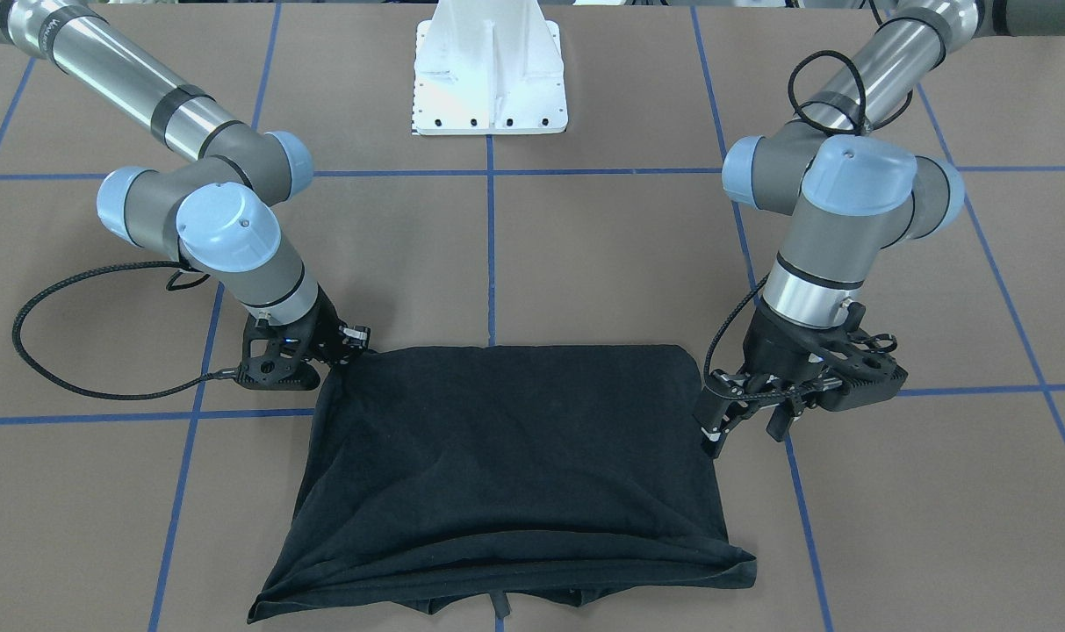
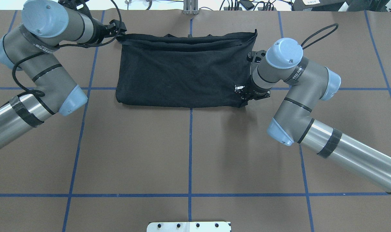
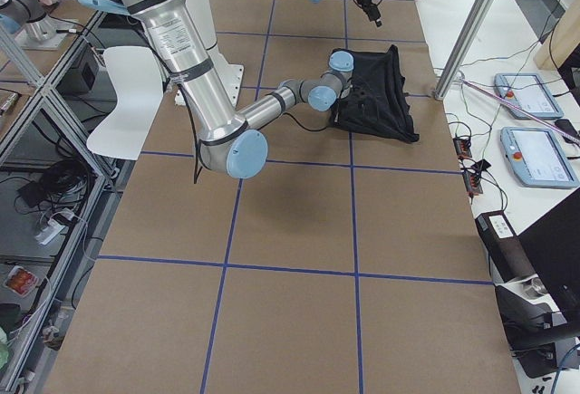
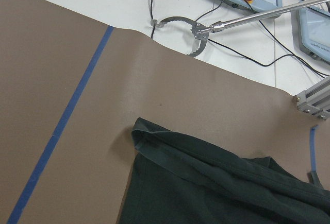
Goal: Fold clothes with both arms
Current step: 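Drag the grasped edge toward the robot with the right gripper, turning the shirt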
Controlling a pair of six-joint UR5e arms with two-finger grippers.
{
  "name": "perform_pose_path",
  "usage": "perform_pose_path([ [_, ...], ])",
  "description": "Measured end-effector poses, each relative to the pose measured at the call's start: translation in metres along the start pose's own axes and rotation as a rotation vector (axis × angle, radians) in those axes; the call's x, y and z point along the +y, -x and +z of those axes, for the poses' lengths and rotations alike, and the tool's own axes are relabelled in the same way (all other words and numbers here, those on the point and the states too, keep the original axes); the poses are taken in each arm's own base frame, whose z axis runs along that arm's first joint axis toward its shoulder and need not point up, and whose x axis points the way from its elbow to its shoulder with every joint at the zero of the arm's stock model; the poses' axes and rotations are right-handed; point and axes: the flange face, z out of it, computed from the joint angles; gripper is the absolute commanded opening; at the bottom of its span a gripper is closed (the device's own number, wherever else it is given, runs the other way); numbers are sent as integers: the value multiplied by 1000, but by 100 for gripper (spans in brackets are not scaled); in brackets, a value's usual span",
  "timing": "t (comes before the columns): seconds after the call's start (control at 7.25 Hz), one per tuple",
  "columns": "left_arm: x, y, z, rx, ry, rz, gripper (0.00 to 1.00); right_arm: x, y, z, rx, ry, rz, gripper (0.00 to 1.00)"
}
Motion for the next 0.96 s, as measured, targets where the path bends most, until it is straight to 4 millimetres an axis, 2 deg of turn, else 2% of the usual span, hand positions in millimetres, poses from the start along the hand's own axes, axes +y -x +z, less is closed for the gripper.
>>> perform_pose_path([
  [0.14,0,-1,-1,3,-1,1,100,21,-7,-20,-53,61,-7,0],
  [0.28,0,-2,-2,5,-1,1,100,50,-16,-35,-96,117,-20,0],
  [0.41,0,-1,-3,5,-1,1,100,87,-15,-45,-130,178,-32,0],
  [0.55,0,-2,-3,7,-1,1,100,138,4,-50,-164,262,-16,0],
  [0.83,1,-2,-5,7,6,1,100,241,76,-57,-215,432,36,0],
  [0.96,2,-2,-5,9,18,1,100,283,110,-60,-232,500,42,65],
])
